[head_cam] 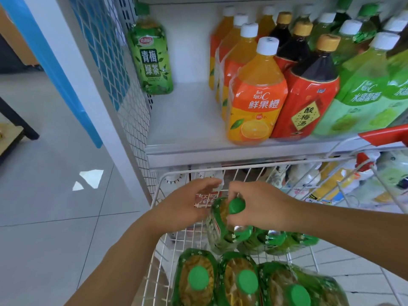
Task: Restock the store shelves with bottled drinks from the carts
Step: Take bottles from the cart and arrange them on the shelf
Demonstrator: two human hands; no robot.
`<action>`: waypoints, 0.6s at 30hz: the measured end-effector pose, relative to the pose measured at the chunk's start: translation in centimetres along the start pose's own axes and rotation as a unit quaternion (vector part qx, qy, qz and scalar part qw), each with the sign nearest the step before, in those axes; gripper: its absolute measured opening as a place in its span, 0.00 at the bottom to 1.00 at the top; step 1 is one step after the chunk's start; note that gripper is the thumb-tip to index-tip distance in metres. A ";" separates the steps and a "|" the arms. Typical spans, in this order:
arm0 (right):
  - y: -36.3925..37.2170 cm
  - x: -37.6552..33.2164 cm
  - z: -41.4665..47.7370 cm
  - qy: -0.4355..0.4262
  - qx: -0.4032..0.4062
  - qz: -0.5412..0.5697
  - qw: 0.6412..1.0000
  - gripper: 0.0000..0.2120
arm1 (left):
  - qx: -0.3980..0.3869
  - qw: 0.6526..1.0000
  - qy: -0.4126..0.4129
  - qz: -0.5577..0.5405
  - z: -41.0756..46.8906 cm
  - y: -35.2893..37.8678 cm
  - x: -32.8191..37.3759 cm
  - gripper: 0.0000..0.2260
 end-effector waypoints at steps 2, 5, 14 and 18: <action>-1.8 -1.2 0.1 -0.007 0.010 0.047 0.999 0.12 | -0.080 0.996 -0.005 -0.038 -0.2 -0.2 0.4 0.37; -5.7 -3.7 0.3 -0.046 0.009 0.130 0.990 0.13 | -0.130 0.982 -0.011 -0.134 -0.6 -0.7 1.8 0.42; -10.2 -4.4 -1.2 -0.035 0.062 0.205 0.976 0.55 | 0.131 0.962 0.079 -0.228 -2.1 -5.5 5.6 0.33; -6.1 -5.5 -1.6 -0.035 0.136 0.238 0.961 0.54 | 0.183 0.943 0.122 -0.249 -2.5 -8.2 8.0 0.31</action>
Point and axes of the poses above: each hand's wrist, its own z-axis towards the middle knuckle, its own y-axis out of the palm, x = y × z, the point moved 2 cm from there along z, towards the middle knuckle, and after that the axes turned 13 degrees about x, right-handed, at the moved point
